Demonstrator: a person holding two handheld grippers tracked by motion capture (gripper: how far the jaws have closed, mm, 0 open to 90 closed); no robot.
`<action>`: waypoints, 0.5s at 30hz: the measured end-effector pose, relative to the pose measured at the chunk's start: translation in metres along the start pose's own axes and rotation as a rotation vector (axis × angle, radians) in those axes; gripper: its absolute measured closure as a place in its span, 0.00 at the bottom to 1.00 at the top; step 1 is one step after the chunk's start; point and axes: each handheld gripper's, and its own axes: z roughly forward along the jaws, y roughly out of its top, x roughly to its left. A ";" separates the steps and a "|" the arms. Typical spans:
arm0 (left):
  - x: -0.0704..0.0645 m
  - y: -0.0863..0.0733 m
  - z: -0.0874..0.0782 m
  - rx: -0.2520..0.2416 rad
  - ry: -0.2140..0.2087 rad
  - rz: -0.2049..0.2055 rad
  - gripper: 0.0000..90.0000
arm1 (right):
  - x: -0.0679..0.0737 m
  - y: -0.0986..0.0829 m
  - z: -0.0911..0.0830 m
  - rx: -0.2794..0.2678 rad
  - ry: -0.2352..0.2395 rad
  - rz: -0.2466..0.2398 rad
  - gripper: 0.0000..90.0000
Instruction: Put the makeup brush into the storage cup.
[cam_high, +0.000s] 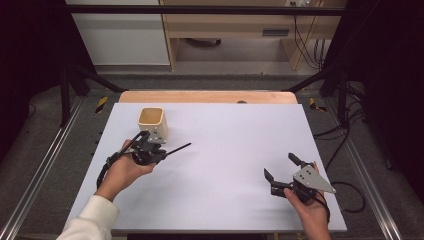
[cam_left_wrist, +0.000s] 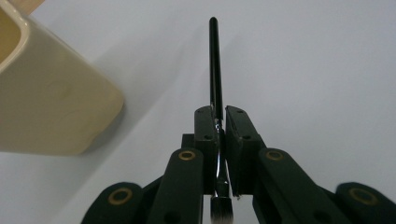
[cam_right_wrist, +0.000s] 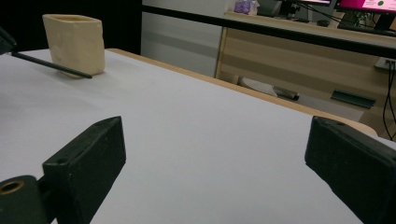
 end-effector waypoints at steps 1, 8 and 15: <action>-0.001 0.001 0.000 -0.003 -0.003 0.004 0.93 | 0.001 0.000 0.000 0.001 0.000 -0.007 0.06; -0.008 0.012 -0.002 -0.013 -0.027 0.039 0.93 | 0.008 0.002 0.005 0.014 0.007 -0.047 0.06; -0.018 0.023 0.000 -0.016 -0.046 0.071 0.93 | 0.014 0.004 0.010 0.027 0.015 -0.082 0.05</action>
